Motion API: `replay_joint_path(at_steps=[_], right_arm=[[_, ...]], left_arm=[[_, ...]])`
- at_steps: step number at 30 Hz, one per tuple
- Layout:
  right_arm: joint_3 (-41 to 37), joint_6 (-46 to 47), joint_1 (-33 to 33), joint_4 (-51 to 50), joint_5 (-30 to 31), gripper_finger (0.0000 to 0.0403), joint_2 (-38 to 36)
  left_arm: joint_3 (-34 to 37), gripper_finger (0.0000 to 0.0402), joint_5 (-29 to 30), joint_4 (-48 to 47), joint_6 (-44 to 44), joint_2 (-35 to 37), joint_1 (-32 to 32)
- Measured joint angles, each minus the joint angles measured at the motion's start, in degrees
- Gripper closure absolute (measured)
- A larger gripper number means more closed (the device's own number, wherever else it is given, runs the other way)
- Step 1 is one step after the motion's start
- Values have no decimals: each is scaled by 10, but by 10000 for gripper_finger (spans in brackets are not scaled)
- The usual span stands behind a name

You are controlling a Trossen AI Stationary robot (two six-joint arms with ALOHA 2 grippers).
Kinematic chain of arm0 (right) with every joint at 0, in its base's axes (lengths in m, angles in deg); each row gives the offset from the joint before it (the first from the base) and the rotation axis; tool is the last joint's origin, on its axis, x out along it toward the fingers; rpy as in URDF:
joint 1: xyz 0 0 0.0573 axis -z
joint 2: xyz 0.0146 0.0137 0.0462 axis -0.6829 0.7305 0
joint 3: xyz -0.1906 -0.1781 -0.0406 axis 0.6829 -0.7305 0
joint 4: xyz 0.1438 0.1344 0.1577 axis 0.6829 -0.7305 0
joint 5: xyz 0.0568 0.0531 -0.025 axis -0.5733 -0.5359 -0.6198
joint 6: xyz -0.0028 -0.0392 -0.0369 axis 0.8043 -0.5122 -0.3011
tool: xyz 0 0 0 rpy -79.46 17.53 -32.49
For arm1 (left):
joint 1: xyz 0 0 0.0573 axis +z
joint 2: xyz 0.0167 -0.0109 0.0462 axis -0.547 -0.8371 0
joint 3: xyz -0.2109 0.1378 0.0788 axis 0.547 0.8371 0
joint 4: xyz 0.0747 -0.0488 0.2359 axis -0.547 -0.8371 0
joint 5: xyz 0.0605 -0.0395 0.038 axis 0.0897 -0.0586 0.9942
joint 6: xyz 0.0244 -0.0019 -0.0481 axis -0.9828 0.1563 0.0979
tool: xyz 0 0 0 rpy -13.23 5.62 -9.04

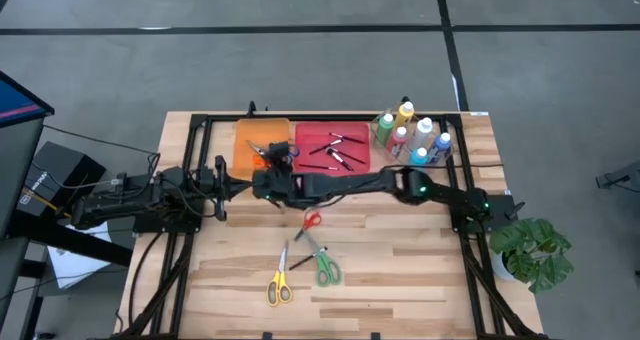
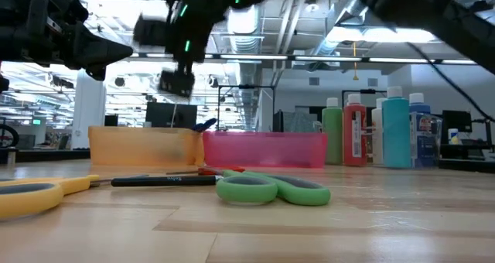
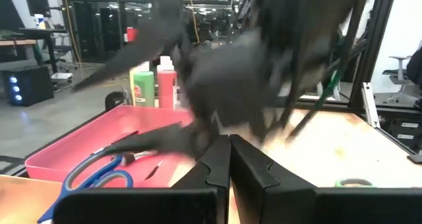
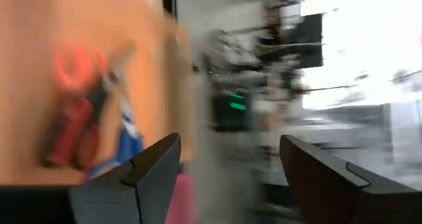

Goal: Pick & Place Paint Supplies
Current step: Put the blue scissors into the orange bin

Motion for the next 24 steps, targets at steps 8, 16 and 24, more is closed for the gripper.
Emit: replay_joint_path(at_steps=[8, 16, 24], right_arm=[[-14, 526, 68, -300, -358, 147, -153], [-68, 619, 123, -387, -508, 147, -163], [-140, 638, 152, -264, -593, 147, -162]], left_arm=[[0, 399, 0, 0, 0, 0, 0], [0, 399, -1, 0, 0, 0, 0], [0, 399, -1, 0, 0, 0, 0]])
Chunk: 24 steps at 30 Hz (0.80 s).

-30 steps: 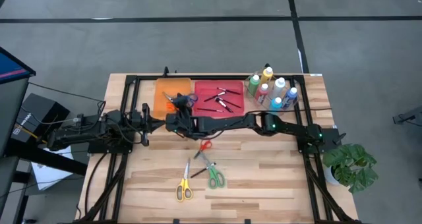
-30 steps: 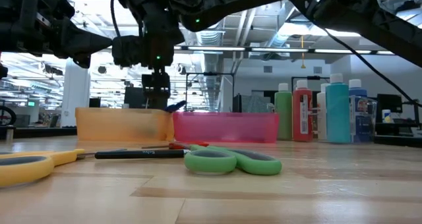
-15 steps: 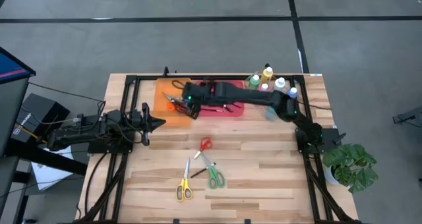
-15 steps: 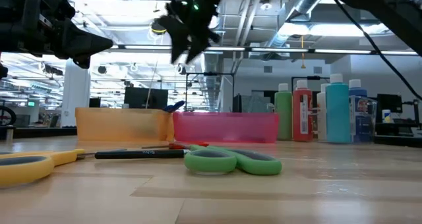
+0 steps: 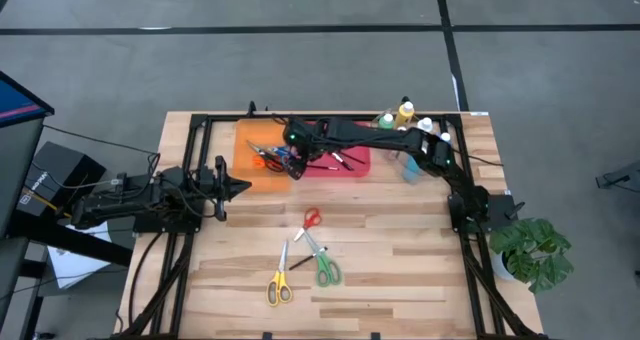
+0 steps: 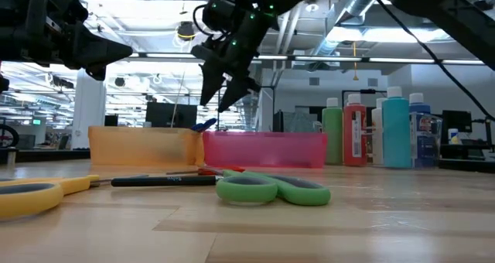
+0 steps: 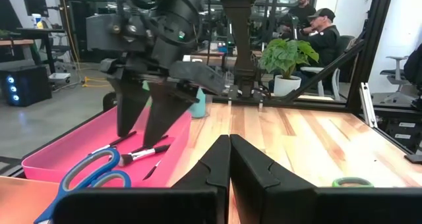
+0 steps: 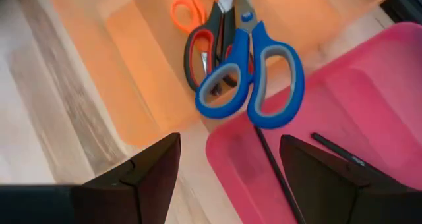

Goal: Pick & Place Paint Supplies
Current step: Put the blue scissors into the orange bin, then put the yellow scissors into the orange bin

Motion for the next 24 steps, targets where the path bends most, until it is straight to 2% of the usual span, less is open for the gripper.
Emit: replay_joint_path(at_steps=[13, 24], right_arm=[[-1, 21, 39, 26, -11, 147, 14], [-4, 31, 48, 59, -76, 147, 48]], left_arm=[[0, 399, 0, 0, 0, 0, 0], [0, 399, -1, 0, 0, 0, 0]])
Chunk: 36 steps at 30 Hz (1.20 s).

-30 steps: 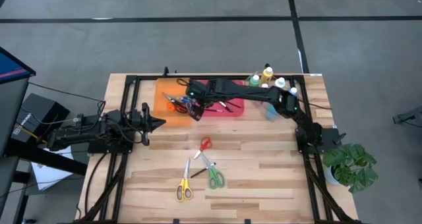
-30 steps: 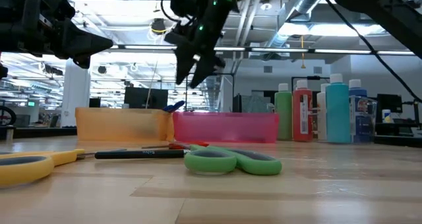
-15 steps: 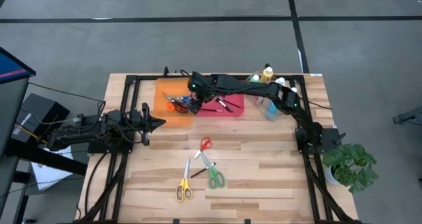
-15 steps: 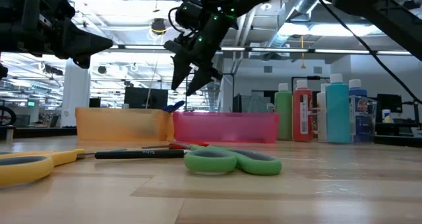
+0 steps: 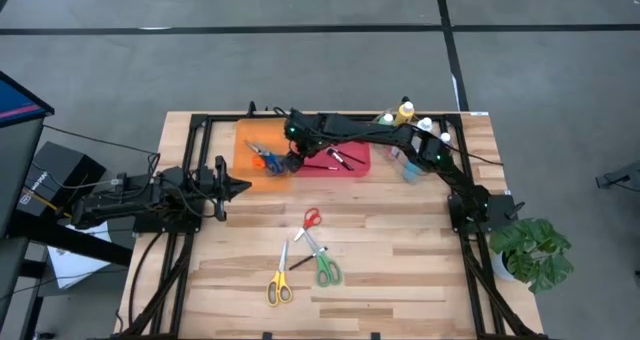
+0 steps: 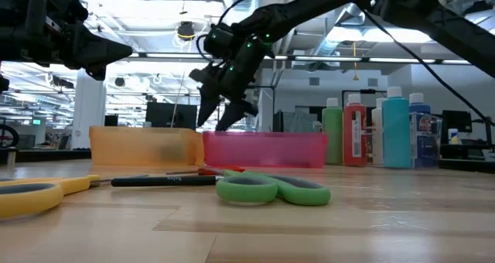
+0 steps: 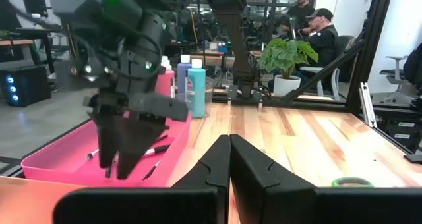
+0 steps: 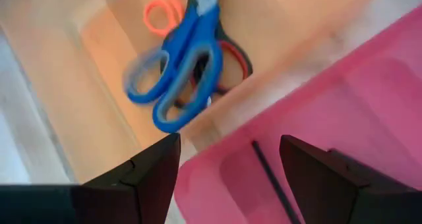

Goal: Pick & Place Paint Supplies
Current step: Put the yellow scissors into the orange bin

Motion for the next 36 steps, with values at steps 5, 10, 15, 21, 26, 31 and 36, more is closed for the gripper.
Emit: replay_joint_path(at_steps=[5, 10, 15, 21, 26, 31, 36], right_arm=[[6, -17, -10, 5, -18, 154, -4], [30, -44, -24, -33, -11, 173, -3], [78, -58, -36, -133, 19, 197, -12], [114, -78, -103, -259, 36, 227, -36], [113, -96, -179, -321, 71, 247, -39], [113, -84, -262, -329, 86, 259, -39], [77, -30, -340, -347, 141, 263, -39]], left_arm=[[0, 399, 0, 0, 0, 0, 0], [0, 399, 0, 0, 0, 0, 0], [0, 399, 0, 0, 0, 0, 0], [0, 399, 0, 0, 0, 0, 0], [0, 399, 0, 0, 0, 0, 0], [0, 399, 0, 1, 0, 0, 0], [0, 399, 0, 1, 0, 0, 0]])
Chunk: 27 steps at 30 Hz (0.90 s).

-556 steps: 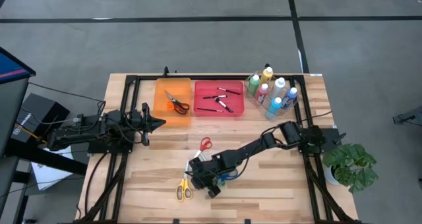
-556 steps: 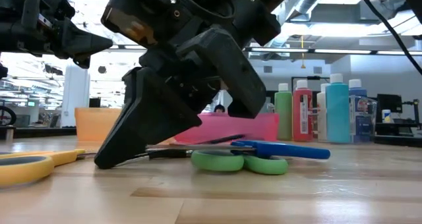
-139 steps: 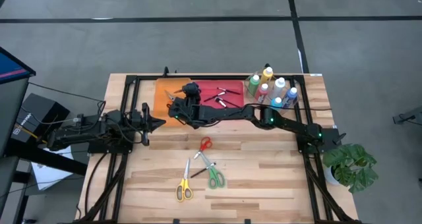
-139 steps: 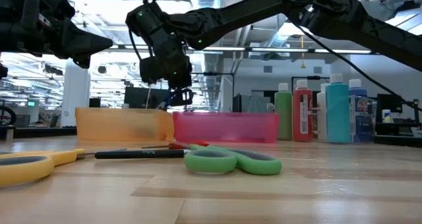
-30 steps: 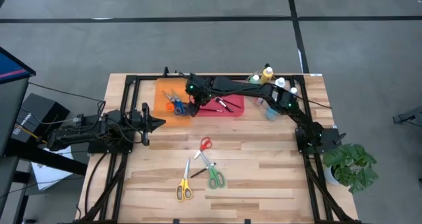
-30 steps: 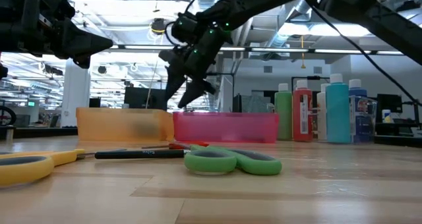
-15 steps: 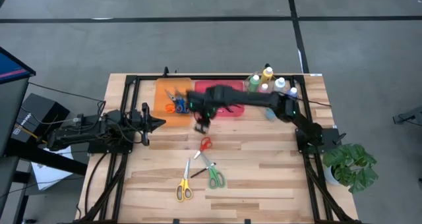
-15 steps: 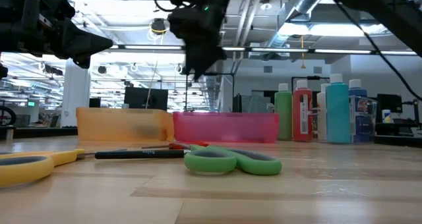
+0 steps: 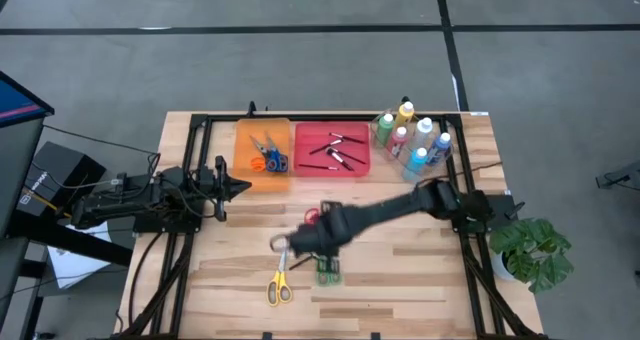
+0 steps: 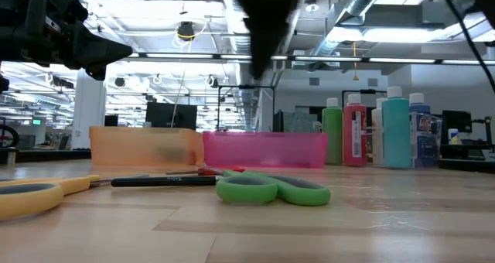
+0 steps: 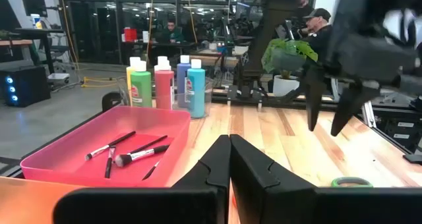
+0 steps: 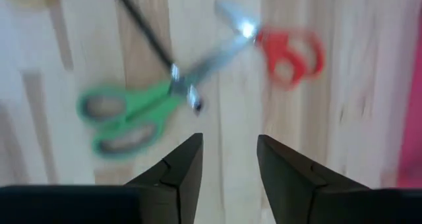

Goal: Pick & Place Paint Supplies
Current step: Put the yellow scissors into the orange bin

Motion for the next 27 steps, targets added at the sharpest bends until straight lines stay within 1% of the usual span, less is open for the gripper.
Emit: replay_joint_path(at_steps=[2, 7, 9, 11, 13, 15, 18, 20, 23, 27], right_arm=[[-19, 42, -27, -16, 17, 260, 0], [-72, 125, -95, -5, 30, 246, 0], [-88, 157, -122, -3, 66, 240, 0], [-96, 181, -150, -3, 118, 236, -1], [-106, 191, -175, 1, 173, 234, -13], [-119, 193, -196, 13, 214, 237, -37], [-153, 155, -218, 18, 231, 250, -89], [-187, 105, -230, 62, 231, 264, -137], [-265, 21, -246, 158, 222, 292, -233], [-431, -3, -247, 341, 200, 335, -379]], left_arm=[[0, 399, 0, 0, 0, 0, 0], [0, 399, 0, 0, 0, 0, 0], [0, 399, 0, 0, 0, 0, 0], [0, 399, 0, 0, 0, -1, 0], [0, 399, 0, 1, 0, -1, 0], [0, 399, 0, 1, 0, -2, 0], [0, 399, 0, 1, 0, -5, 0], [0, 399, 0, 1, 0, -6, 0], [0, 399, -1, 1, 0, -9, 0], [0, 399, 0, 1, 0, -9, 0]])
